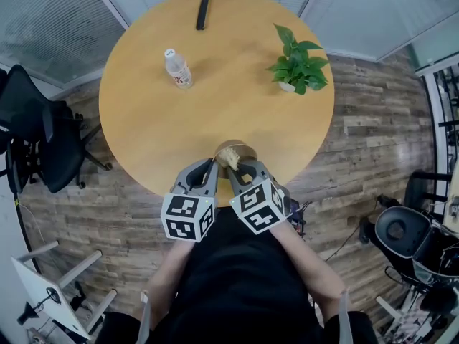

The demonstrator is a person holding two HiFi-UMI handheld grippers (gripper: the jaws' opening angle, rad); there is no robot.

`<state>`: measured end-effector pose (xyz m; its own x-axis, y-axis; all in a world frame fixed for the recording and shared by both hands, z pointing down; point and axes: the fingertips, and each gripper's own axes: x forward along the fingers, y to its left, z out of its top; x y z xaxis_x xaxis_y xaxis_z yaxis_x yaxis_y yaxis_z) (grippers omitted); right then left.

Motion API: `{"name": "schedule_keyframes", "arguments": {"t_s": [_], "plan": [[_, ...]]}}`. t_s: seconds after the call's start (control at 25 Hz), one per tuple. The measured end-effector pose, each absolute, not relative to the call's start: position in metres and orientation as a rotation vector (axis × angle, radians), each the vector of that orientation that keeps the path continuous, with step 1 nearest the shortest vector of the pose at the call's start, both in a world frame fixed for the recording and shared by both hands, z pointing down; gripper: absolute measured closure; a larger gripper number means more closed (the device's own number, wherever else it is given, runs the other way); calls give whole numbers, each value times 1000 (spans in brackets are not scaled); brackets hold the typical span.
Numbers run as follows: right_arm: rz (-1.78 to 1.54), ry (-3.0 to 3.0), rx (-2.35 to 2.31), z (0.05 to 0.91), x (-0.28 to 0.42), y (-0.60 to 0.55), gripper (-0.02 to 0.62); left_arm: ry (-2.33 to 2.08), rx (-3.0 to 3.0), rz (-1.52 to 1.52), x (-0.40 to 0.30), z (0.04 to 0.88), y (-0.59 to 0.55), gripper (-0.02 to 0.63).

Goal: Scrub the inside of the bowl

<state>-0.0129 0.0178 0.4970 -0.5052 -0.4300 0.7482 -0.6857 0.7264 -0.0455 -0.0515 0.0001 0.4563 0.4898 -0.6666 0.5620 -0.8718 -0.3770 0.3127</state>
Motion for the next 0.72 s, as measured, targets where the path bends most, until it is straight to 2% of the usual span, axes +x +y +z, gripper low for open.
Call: {"name": "schedule_keyframes", "arguments": {"t_s": [0.44, 0.72], "plan": [[-736, -1810, 455, 509, -3, 23, 555, -1191, 2140, 570, -54, 464, 3, 587], [-1181, -1615, 251, 510, 3, 19, 557, -1116, 2149, 678, -50, 471, 7, 588]]}}
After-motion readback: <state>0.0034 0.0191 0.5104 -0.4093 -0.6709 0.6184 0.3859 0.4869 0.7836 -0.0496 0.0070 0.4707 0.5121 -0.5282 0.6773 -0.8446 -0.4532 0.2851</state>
